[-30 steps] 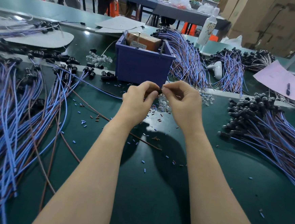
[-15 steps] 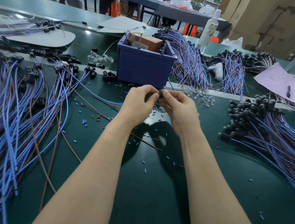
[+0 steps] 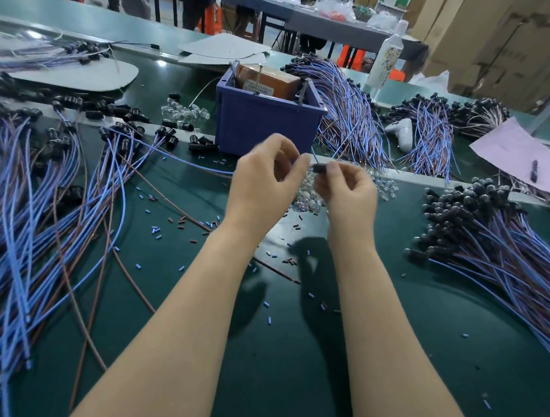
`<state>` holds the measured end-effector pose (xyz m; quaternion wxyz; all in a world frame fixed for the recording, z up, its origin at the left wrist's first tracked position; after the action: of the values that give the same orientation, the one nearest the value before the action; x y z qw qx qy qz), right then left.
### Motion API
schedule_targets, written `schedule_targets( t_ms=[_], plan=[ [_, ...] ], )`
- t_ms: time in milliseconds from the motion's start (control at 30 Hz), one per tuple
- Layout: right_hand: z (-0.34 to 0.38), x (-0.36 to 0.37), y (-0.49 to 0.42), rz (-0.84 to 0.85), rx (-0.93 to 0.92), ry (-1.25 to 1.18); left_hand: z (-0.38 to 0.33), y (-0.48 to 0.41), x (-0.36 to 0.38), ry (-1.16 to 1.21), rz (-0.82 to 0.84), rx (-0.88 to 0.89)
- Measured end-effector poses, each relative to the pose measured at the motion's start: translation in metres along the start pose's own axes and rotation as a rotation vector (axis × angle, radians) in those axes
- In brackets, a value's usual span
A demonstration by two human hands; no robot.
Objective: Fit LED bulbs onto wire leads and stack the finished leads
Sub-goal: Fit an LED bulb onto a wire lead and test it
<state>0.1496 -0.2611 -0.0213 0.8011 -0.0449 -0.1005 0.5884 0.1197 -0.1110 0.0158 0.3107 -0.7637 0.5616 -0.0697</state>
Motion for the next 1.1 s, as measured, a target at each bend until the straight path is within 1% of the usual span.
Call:
schedule_targets(
  t_ms=[33, 100, 133, 167, 200, 233, 300, 333, 400, 467, 533, 600, 667, 700, 733, 767, 800, 867, 900, 933, 1000, 1033, 1100],
  plan=[
    [-0.003, -0.007, -0.003, -0.044, 0.053, -0.087, 0.003, 0.000, 0.010, 0.122, 0.125, -0.090],
    [-0.011, -0.014, -0.006, -0.067, 0.149, -0.212, 0.011, 0.012, 0.039, 0.320, 0.427, -0.351],
    [-0.013, -0.015, -0.007, -0.047, 0.184, -0.236, 0.016, 0.019, 0.048, 0.382, 0.514, -0.468],
    [-0.015, -0.016, -0.008, -0.017, 0.211, -0.227, 0.021, 0.023, 0.052, 0.452, 0.524, -0.563],
    [-0.016, -0.017, -0.009, 0.015, 0.227, -0.189, 0.027, 0.023, 0.051, 0.565, 0.464, -0.640],
    [-0.015, -0.018, -0.010, 0.039, 0.230, -0.127, 0.032, 0.019, 0.046, 0.720, 0.363, -0.680],
    [-0.012, -0.028, -0.014, 0.026, 0.190, 0.034, 0.041, 0.007, 0.028, 1.017, 0.146, -0.657],
    [-0.009, -0.036, -0.017, -0.019, 0.163, 0.119, 0.046, 0.003, 0.018, 1.119, 0.047, -0.637],
    [-0.007, -0.055, -0.020, -0.155, 0.147, 0.261, 0.059, 0.000, -0.001, 1.205, -0.154, -0.638],
    [-0.003, -0.071, -0.021, -0.286, 0.150, 0.366, 0.072, 0.001, -0.013, 1.164, -0.306, -0.652],
    [0.003, -0.082, -0.021, -0.376, 0.124, 0.486, 0.078, 0.004, -0.020, 1.047, -0.372, -0.652],
    [0.015, -0.084, -0.018, -0.431, 0.045, 0.611, 0.080, 0.004, -0.022, 0.882, -0.366, -0.623],
    [0.031, -0.075, -0.011, -0.431, -0.119, 0.677, 0.078, 0.002, -0.021, 0.691, -0.312, -0.566],
    [0.039, -0.065, -0.006, -0.397, -0.206, 0.695, 0.076, 0.001, -0.019, 0.603, -0.281, -0.529],
    [0.043, -0.052, -0.003, -0.327, -0.280, 0.709, 0.073, 0.000, -0.017, 0.532, -0.246, -0.495],
    [0.044, -0.035, 0.001, -0.216, -0.332, 0.716, 0.071, 0.000, -0.014, 0.479, -0.203, -0.467],
    [0.040, -0.015, 0.004, -0.078, -0.353, 0.716, 0.068, -0.001, -0.009, 0.435, -0.153, -0.449],
    [0.025, 0.022, 0.015, 0.189, -0.315, 0.688, 0.064, 0.000, 0.000, 0.334, -0.049, -0.418],
    [0.018, 0.035, 0.021, 0.270, -0.284, 0.654, 0.061, 0.000, 0.005, 0.274, 0.010, -0.399],
    [0.012, 0.044, 0.024, 0.302, -0.261, 0.613, 0.059, 0.002, 0.011, 0.201, 0.076, -0.375],
    [0.004, 0.048, 0.025, 0.278, -0.216, 0.522, 0.055, 0.005, 0.021, 0.040, 0.200, -0.327],
    [0.000, 0.046, 0.023, 0.255, -0.172, 0.465, 0.055, 0.006, 0.025, 0.001, 0.241, -0.322],
    [-0.010, 0.040, 0.017, 0.226, -0.064, 0.326, 0.056, 0.010, 0.031, 0.032, 0.310, -0.342]
  ],
)
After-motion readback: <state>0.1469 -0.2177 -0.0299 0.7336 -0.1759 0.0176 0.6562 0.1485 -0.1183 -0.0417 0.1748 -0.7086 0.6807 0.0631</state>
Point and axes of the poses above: each hand's wrist, its own y-axis away from the middle knuckle, its own x-axis out of the palm, z = x × y, the point moved 8 cm from there along -y, towards the middle knuckle, and after that the axes turned 4 degrees about y, right-handed, at the moved point
